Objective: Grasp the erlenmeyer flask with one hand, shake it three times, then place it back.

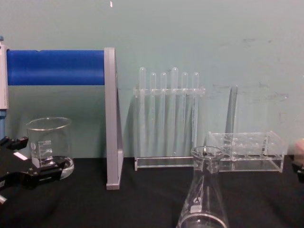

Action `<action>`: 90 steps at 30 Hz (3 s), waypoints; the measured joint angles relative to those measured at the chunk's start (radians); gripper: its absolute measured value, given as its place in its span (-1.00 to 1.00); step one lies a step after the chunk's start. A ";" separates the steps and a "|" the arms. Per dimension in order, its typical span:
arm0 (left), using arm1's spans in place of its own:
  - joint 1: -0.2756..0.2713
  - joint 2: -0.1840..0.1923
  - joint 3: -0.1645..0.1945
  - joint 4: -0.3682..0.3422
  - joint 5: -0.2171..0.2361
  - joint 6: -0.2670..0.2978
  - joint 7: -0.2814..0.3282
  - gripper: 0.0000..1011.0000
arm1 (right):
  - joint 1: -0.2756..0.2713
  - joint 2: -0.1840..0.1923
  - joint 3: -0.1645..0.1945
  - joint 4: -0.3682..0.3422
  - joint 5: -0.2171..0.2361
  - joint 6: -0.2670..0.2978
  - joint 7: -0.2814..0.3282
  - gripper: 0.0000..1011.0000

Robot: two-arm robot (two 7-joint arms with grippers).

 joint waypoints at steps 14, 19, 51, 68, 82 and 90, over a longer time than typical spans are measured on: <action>0.000 0.000 0.000 0.000 0.000 0.000 0.000 0.98 | 0.000 0.000 0.000 0.000 0.000 0.000 0.000 0.98; 0.000 0.000 0.000 0.000 0.000 0.000 0.000 0.98 | 0.000 0.000 0.002 0.000 0.000 -0.001 0.003 0.98; 0.000 0.000 0.000 0.000 0.000 0.000 0.000 0.98 | -0.063 0.048 0.031 -0.142 0.259 -0.027 0.569 0.98; 0.000 0.000 0.000 0.000 0.000 0.000 0.000 0.98 | 0.041 -0.072 -0.004 -0.010 0.292 0.027 0.672 0.98; 0.000 0.000 0.000 0.000 0.000 0.000 0.000 0.98 | 0.144 -0.142 -0.056 0.116 0.262 0.029 0.724 0.98; 0.000 0.000 0.000 0.000 0.000 0.000 0.000 0.98 | 0.163 -0.156 -0.069 0.138 0.245 0.028 0.722 0.98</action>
